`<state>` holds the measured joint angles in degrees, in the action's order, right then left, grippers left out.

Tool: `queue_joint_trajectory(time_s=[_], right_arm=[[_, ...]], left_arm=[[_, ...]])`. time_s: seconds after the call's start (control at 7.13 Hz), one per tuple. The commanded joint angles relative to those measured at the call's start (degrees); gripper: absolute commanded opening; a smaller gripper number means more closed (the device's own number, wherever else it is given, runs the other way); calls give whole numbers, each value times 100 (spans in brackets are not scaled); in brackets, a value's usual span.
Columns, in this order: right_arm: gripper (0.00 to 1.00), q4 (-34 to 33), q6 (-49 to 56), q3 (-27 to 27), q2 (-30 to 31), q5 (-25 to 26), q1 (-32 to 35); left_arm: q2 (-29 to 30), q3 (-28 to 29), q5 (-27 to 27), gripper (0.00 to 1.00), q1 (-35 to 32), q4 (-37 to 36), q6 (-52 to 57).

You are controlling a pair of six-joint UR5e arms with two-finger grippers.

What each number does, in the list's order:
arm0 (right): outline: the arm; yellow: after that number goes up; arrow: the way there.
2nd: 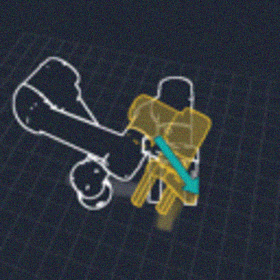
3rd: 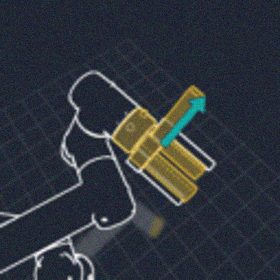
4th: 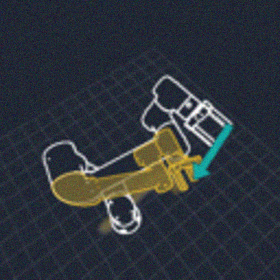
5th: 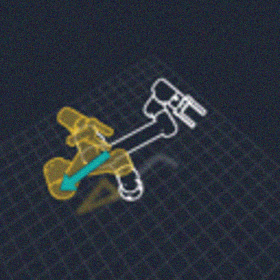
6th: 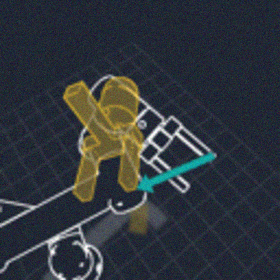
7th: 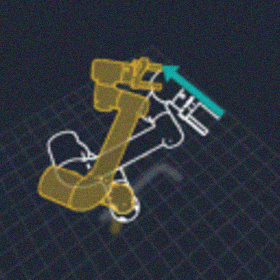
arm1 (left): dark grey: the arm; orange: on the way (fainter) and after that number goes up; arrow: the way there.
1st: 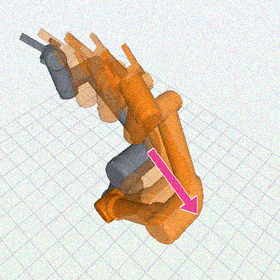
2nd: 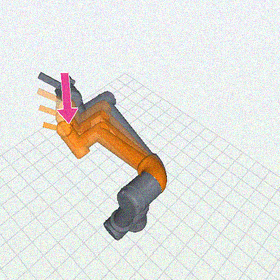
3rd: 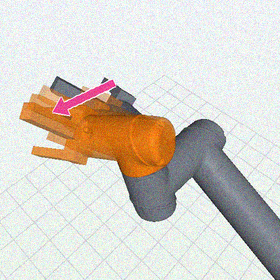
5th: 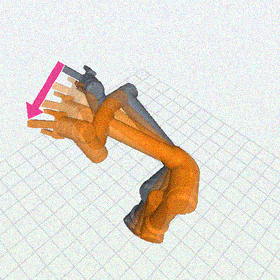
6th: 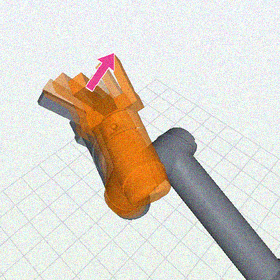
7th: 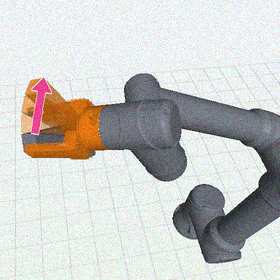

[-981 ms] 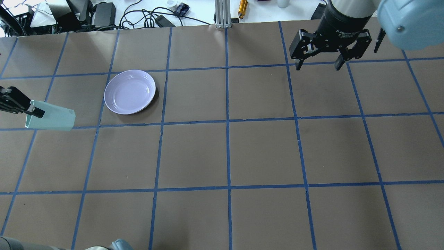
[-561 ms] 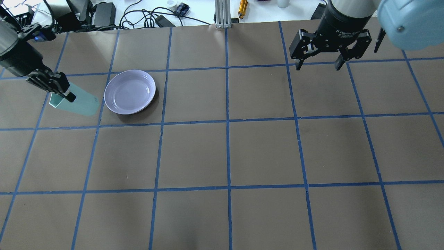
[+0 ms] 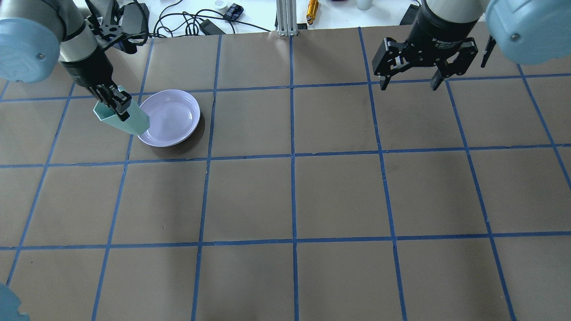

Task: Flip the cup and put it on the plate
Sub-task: 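Carry the upright cup over the white plate with the left gripper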

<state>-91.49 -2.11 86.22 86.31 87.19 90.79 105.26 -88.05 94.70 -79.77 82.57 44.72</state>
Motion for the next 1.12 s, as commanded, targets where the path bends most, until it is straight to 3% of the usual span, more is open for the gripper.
queue_joint_trajectory(time_s=[0.0,0.28,0.98], right_arm=[[100,0,0,0,0,0,0],[100,0,0,0,0,0,0],[100,0,0,0,0,0,0]], left_arm=[[362,-10,249,0,-345,-599,116],[679,51,637,0,-469,-672,229],[1207,16,778,0,-593,-1339,221]])
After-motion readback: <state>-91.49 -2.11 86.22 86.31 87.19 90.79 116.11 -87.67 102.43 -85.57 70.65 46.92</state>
